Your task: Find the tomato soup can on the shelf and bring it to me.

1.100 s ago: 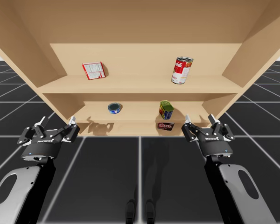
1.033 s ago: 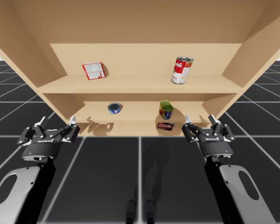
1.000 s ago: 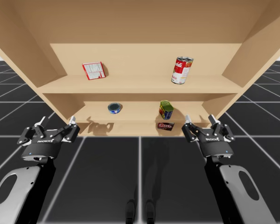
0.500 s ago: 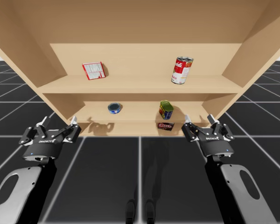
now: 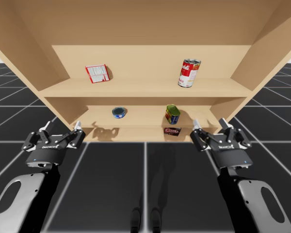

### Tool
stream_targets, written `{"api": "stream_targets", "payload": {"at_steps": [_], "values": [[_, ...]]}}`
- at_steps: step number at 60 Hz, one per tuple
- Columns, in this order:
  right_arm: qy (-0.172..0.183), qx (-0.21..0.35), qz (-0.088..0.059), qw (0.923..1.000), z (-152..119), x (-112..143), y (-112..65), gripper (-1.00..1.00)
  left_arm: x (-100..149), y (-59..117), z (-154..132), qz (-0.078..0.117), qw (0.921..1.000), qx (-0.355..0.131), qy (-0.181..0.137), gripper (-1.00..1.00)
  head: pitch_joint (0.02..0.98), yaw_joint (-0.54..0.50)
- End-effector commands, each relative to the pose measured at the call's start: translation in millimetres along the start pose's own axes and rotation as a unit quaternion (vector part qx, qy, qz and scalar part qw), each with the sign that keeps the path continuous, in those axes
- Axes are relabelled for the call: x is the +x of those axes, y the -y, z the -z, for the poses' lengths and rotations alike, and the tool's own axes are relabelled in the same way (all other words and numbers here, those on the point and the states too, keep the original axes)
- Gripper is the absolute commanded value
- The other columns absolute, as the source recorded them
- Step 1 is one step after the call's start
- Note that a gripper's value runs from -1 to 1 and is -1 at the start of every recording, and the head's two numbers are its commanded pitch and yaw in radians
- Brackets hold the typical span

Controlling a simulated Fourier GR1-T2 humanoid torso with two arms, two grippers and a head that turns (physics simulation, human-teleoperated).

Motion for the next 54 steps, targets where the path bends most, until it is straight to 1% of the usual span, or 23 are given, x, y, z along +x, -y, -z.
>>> {"api": "stream_targets", "payload": {"at_steps": [1, 7, 8, 9, 15, 17, 23, 26, 29, 32, 36, 37, 38, 39, 41, 44, 46, 49, 51, 54], "values": [[0.014, 0.013, -0.018, 0.9996, -18, 27, -14.9, -1.00, 0, -2.1, 1, -0.002, 1.0000, 0.002, -0.001, -1.00, 0.255, -0.26], [0.023, 0.015, -0.028, 0.9992, -24, 42, -20.1, -1.00, 0, -2.9, 1, -0.003, 1.0000, 0.003, -0.001, -1.00, 0.256, -0.26], [0.025, 0.015, -0.031, 0.9991, -25, 44, -20.5, -1.00, 0, -3.0, 1, -0.004, 1.0000, 0.002, -0.001, -1.00, 0.256, -0.26], [0.032, 0.014, -0.037, 0.9987, -26, 51, -21.5, -1.00, 0, -3.1, 1, -0.003, 1.0000, 0.002, 0.000, -1.00, 0.257, -0.27], [0.046, 0.025, -0.041, 0.9978, -29, 68, -24.2, -1.00, 0, -3.3, 1, -0.002, 1.0000, 0.003, 0.000, -1.00, 0.260, -0.27], [0.051, 0.026, -0.047, 0.9972, -30, 74, -25.3, -1.00, 0, -3.5, 1, -0.002, 1.0000, 0.003, 0.000, -1.00, 0.260, -0.27], [0.059, 0.034, -0.049, 0.9965, -27, 89, -29.4, -1.00, 1, -4.0, 1, -0.005, 1.0000, 0.004, 0.000, -1.00, 0.262, -0.27], [0.059, 0.039, -0.044, 0.9965, -26, 92, -31.7, -1.00, 1, -3.9, 1, -0.005, 1.0000, 0.004, 0.000, -1.00, 0.262, -0.27], [0.061, 0.040, -0.049, 0.9961, -23, 96, -36.5, -1.00, 0, -3.8, 1, -0.005, 1.0000, 0.005, 0.000, -1.00, 0.262, -0.26], [0.062, 0.046, -0.049, 0.9958, -20, 99, -41.0, -1.00, 0, -3.8, 1, -0.005, 1.0000, 0.005, 0.000, -1.00, 0.263, -0.26], [0.062, 0.054, -0.053, 0.9952, -13, 103, -47.1, -1.00, 0, -4.0, 2, -0.005, 1.0000, 0.006, 0.000, -1.00, 0.268, -0.26], [0.061, 0.057, -0.052, 0.9951, -12, 103, -48.2, -1.00, 0, -4.2, 2, -0.005, 1.0000, 0.006, 0.000, -1.00, 0.268, -0.26], [0.056, 0.072, -0.046, 0.9948, -8, 106, -51.0, -1.00, 0, -5.1, 2, -0.005, 1.0000, 0.007, 0.000, -1.00, 0.270, -0.26], [0.055, 0.075, -0.045, 0.9947, -7, 107, -51.8, -1.00, 0, -5.4, 2, -0.006, 1.0000, 0.007, -0.001, -1.00, 0.271, -0.26], [0.056, 0.076, -0.043, 0.9946, -3, 109, -53.0, -1.00, 0, -6.0, 2, -0.006, 1.0000, 0.008, -0.001, -1.00, 0.272, -0.26], [0.056, 0.078, -0.045, 0.9944, 5, 114, -55.5, -1.00, 0, -6.9, 2, -0.007, 0.9999, 0.009, -0.001, -1.00, 0.272, -0.27], [0.054, 0.079, -0.041, 0.9945, 10, 117, -56.5, -1.00, 0, -7.2, 3, -0.007, 0.9999, 0.009, -0.001, -1.00, 0.272, -0.27], [0.056, 0.078, -0.040, 0.9946, 17, 121, -57.4, -1.00, 0, -7.1, 2, -0.007, 0.9999, 0.009, -0.001, -1.00, 0.273, -0.27], [0.053, 0.080, -0.036, 0.9947, 22, 123, -58.2, -1.00, 0, -7.2, 3, -0.008, 0.9999, 0.009, -0.001, -1.00, 0.273, -0.27], [0.053, 0.074, -0.039, 0.9951, 29, 125, -59.3, -1.00, 0, -7.7, 3, -0.008, 0.9999, 0.010, -0.002, -1.00, 0.274, -0.26]]}}
